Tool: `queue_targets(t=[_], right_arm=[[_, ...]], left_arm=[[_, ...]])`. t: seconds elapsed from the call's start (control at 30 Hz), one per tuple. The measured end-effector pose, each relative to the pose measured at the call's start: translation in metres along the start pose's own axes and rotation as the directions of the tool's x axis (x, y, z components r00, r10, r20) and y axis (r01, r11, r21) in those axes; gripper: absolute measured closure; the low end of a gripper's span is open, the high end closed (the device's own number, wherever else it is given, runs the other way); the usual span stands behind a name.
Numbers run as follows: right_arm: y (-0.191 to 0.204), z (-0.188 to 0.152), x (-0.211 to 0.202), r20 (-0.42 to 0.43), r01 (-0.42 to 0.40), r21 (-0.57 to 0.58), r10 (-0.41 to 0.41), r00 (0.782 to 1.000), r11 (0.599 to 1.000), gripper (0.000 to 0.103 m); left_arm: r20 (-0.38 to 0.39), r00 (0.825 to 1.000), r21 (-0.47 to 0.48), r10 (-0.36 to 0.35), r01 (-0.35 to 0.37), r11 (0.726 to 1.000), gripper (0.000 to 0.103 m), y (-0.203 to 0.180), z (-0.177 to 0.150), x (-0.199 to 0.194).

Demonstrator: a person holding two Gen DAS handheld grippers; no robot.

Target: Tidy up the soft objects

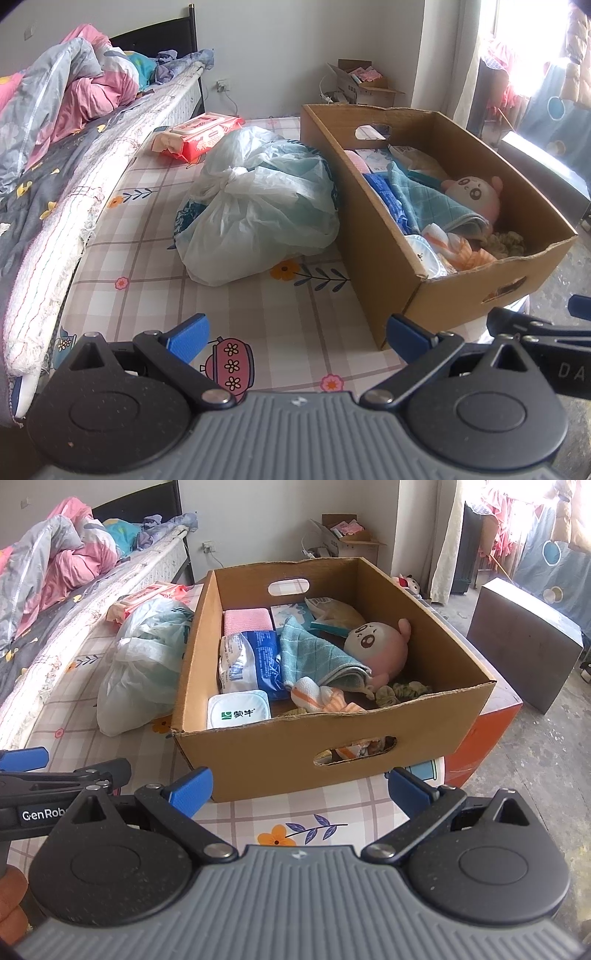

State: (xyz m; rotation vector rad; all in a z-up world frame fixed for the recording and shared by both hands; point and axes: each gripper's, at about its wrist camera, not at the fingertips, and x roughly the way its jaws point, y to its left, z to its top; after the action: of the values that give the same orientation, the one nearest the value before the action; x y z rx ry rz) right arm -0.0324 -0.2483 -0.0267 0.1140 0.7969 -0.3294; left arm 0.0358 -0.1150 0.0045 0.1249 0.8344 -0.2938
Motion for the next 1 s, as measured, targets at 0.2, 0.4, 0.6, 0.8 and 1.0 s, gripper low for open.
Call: queue_targets(t=[0.2, 0.4, 0.6, 0.8, 1.0], right_arm=[[-0.0001, -0.0001, 0.0, -0.001, 0.001, 0.0, -0.001, 1.0, 1.0, 0.001], [-0.0001, -0.0003, 0.0001, -0.001, 0.0, 0.002, 0.0, 1.0, 1.0, 0.001], [0.0, -0.0006, 0.0003, -0.003, 0.001, 0.002, -0.001, 1.0, 1.0, 0.001], [-0.0001, -0.0005, 0.0007, -0.003, 0.0, 0.002, 0.0, 1.0, 1.0, 0.001], [0.0004, -0.0012, 0.0008, -0.004, 0.001, 0.002, -0.001, 1.0, 1.0, 0.001]], left_arm=[[-0.002, 1.0, -0.001, 0.0, 0.0, 1.0, 0.001, -0.0002, -0.0001, 0.0002], [-0.002, 1.0, 0.0, 0.0, 0.0, 1.0, 0.001, 0.0, 0.0002, 0.0001], [-0.007, 1.0, -0.001, -0.002, 0.002, 1.0, 0.001, -0.0004, -0.0007, 0.0011], [-0.009, 1.0, -0.001, -0.003, 0.003, 1.0, 0.001, -0.0001, -0.0014, 0.0012], [-0.011, 1.0, -0.001, -0.003, 0.003, 1.0, 0.001, 0.0002, -0.0011, 0.0009]])
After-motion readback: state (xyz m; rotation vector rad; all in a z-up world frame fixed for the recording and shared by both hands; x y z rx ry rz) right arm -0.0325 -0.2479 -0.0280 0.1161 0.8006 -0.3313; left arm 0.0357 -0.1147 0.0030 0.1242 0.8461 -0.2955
